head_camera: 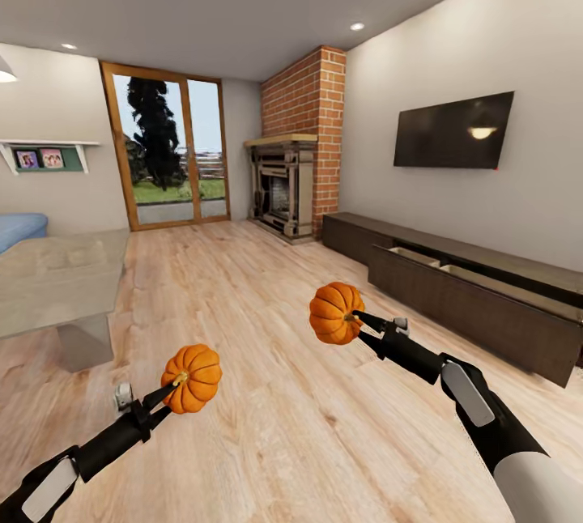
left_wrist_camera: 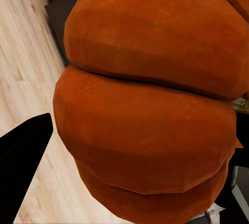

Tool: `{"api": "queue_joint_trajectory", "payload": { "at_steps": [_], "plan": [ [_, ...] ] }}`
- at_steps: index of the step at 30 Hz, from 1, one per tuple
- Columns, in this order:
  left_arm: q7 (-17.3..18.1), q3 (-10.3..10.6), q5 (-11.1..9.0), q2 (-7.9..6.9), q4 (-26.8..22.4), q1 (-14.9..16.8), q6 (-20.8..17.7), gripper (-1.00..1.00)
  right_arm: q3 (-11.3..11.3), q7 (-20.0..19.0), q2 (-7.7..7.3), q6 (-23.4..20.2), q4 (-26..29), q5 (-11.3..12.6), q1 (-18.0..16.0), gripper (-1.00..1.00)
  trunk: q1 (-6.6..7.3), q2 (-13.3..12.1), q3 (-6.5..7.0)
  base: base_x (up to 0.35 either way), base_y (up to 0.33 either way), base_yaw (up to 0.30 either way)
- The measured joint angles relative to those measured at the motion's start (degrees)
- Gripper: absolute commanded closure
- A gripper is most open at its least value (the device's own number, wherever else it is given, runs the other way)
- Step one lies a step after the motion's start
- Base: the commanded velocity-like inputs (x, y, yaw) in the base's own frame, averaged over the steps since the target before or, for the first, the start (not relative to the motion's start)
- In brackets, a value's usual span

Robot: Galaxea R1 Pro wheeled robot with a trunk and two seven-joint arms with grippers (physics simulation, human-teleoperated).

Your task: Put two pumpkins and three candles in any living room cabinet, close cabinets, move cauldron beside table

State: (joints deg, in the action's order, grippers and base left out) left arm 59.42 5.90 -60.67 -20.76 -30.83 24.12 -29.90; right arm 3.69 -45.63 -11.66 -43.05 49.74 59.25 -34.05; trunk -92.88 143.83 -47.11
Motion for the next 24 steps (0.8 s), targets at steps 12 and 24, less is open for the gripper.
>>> {"api": "queue_joint_trajectory", "payload": {
  "at_steps": [12, 24],
  "plan": [
    [-0.09, 0.04, 0.06, 0.02, 0.00, -0.01, -0.01, 1.00, -0.51, -0.15, -0.09, 0.15, -0.15, 0.04, 0.00, 1.00, 0.01, 0.00, -0.23, 0.331, -0.037, -0.196],
    [-0.09, 0.04, 0.05, 0.09, -0.01, 0.01, -0.01, 1.00, -0.60, -0.60, 0.00, 0.14, -2.15, -0.06, 0.02, 1.00, 0.01, 0.00, -0.23, 0.342, 0.000, -0.086]
  ]
}}
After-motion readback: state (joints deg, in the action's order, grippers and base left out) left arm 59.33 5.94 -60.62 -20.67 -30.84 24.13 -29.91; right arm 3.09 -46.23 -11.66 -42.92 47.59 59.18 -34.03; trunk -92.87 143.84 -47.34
